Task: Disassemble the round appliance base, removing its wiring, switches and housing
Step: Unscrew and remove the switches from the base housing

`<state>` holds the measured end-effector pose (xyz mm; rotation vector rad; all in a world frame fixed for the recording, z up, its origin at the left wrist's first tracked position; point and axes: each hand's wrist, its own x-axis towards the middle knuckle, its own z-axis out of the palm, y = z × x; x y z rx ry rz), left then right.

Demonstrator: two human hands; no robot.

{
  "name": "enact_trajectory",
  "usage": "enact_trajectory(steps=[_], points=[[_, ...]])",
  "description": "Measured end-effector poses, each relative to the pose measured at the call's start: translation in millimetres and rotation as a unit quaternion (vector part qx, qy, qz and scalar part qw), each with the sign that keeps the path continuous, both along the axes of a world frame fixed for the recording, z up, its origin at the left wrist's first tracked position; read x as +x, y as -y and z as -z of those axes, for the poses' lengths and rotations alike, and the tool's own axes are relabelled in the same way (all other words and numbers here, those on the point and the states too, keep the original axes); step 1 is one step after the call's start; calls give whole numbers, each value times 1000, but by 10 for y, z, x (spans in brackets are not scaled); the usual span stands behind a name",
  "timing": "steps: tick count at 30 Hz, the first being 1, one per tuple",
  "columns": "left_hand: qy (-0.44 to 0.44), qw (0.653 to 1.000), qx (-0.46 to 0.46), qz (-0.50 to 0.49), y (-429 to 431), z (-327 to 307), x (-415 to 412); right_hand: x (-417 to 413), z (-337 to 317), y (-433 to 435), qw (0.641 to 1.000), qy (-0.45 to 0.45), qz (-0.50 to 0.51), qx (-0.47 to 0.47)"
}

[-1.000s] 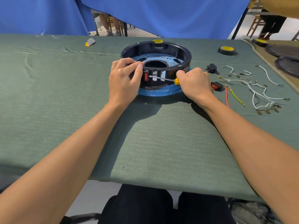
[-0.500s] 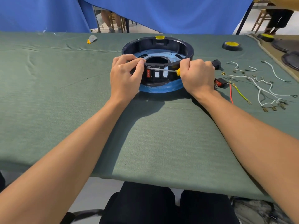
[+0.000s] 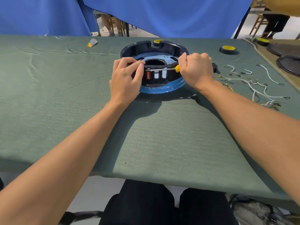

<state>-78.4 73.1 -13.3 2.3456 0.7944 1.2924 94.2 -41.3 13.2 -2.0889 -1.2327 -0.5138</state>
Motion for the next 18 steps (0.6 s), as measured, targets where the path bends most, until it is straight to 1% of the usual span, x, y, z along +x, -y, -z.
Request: enact_trajectory(steps=[4,7,9,11,15,18], points=[[-58,998,17,13,-64,17,-76,-125,59,97,993,-106,53,9],[-113,990,89,16,-131,2,-139,-229,110,215,984,-164,73,-13],[-132,985,107,12,-152,-27,-157,-275,98,292,979,-198,48,-13],[-141,985,98,13,-134,-47,-156,-277,71,366,969,-245,14,-10],[-149,984,97,6,-44,-79,-128,-210,14,479,942,-332,-60,3],[-158,983,98,-11,40,-115,-87,-205,-12,504,936,-332,-109,28]])
